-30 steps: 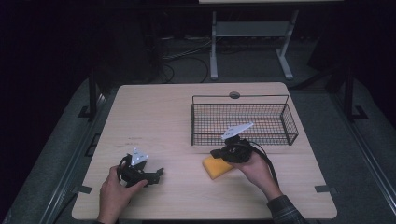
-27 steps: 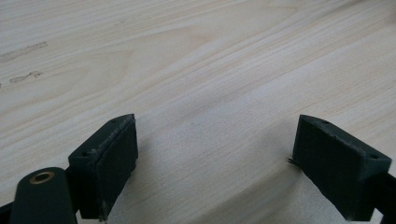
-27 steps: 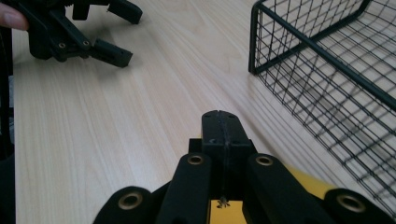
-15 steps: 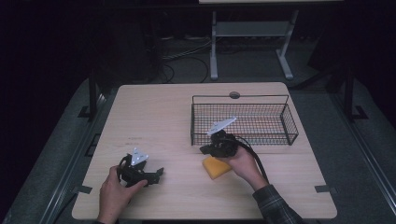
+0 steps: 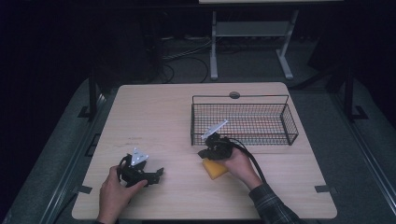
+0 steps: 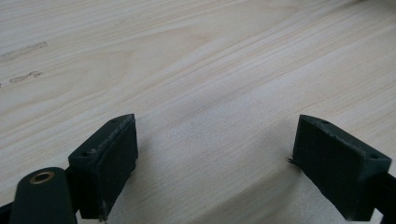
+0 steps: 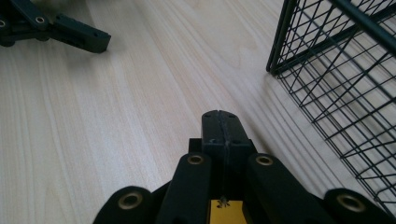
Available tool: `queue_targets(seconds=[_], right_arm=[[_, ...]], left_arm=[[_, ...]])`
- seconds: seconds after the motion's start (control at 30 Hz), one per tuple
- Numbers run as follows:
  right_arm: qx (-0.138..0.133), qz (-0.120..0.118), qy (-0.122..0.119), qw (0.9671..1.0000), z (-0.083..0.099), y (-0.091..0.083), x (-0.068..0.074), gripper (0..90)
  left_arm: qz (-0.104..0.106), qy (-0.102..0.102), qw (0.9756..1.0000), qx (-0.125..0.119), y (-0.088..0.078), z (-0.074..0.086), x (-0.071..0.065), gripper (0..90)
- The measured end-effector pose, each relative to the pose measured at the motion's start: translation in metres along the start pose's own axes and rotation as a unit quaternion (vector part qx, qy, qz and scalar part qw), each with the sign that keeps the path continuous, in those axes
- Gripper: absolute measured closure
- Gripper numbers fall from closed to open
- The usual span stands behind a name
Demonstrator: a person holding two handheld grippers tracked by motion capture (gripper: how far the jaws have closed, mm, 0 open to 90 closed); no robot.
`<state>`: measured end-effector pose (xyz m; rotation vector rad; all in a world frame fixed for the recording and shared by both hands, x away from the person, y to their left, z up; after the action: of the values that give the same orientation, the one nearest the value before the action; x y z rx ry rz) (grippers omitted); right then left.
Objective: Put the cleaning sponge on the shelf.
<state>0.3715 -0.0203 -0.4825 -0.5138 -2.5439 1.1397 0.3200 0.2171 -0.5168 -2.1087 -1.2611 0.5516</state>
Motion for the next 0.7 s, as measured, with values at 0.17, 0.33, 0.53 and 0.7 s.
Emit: queue_targets(seconds=[0.17,0.33,0.53,0.7], right_arm=[[0.006,-0.003,0.000,1.0000,0.004,-0.001,0.002,89.7],[0.012,-0.006,-0.005,0.9999,0.009,-0.006,0.005,89.7],[0.015,-0.008,-0.004,0.9999,0.017,-0.012,0.007,89.7],[0.015,-0.011,-0.002,0.9998,0.026,-0.019,0.010,89.7]], left_arm=[[0.000,0.000,1.0000,0.000,0.000,0.000,0.000,13.3],[0.000,0.000,1.0000,0.000,0.000,0.000,0.000,13.3],[0.000,0.000,1.0000,0.000,0.000,0.000,0.000,13.3],[0.000,0.001,1.0000,0.000,0.000,0.000,0.000,13.3]])
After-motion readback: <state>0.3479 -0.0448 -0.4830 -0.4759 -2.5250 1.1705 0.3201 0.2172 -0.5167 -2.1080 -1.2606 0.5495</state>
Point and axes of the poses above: each handheld gripper's, and its own axes: y roughly forward along the jaws, z roughly out of its underside, x roughly to its left, the point moved 6 cm from there along y, roughly forward along the jaws, and after that the axes turned 4 degrees about -y, right-handed, at the moved point
